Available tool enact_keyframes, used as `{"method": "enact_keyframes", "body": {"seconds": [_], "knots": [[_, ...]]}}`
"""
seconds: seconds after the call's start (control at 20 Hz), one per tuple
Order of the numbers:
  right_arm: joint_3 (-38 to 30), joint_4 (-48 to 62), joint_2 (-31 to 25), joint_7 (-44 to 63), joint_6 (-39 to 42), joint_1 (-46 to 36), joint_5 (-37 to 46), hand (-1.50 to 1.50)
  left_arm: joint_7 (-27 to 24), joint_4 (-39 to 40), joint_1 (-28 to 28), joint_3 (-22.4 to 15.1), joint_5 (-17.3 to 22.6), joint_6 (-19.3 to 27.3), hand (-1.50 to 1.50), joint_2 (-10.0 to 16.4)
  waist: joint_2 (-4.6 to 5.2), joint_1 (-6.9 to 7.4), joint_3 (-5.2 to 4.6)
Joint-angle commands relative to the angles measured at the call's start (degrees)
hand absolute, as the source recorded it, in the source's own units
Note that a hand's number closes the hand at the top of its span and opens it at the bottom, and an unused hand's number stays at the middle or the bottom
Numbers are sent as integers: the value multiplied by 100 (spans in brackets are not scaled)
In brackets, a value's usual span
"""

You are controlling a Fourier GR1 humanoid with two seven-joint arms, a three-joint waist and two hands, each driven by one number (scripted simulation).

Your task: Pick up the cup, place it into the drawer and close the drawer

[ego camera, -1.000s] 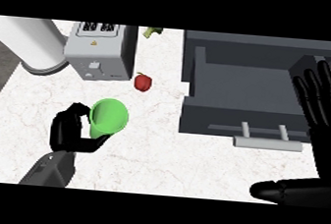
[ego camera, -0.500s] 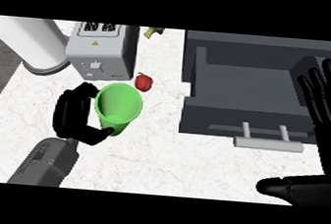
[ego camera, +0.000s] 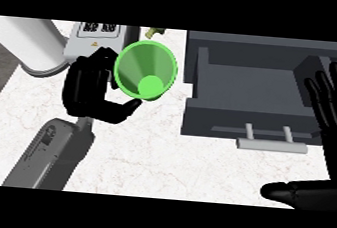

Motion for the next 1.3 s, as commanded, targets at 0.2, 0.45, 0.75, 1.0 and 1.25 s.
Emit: {"method": "enact_keyframes", "body": {"seconds": [0.2, 0.45, 0.75, 1.0, 1.25], "knots": [[235, -74, 128, -56, -46, 218, 257, -150, 1025, -110, -1115, 180, -493, 596, 150, -203, 8, -28, -2], [-374, 187, -139, -161, 223, 79, -387, -150, 1240, 472, -1850, 303, -808, 682, 150, -377, 15, -48, -1], [-335, 312, -176, -307, 283, 85, -229, -150, 1537, 1299, -2746, 343, -1163, 982, 150, -786, 24, -72, -1], [-307, 111, -113, -231, 199, 129, -221, -150, 1649, 2208, -3560, 478, -1386, 1052, 150, -914, 28, -101, 0], [-39, -255, -3, -30, 101, 248, -56, -150, 1261, 2901, -3682, 648, -1256, 857, 150, -922, 28, -103, -2]]}}
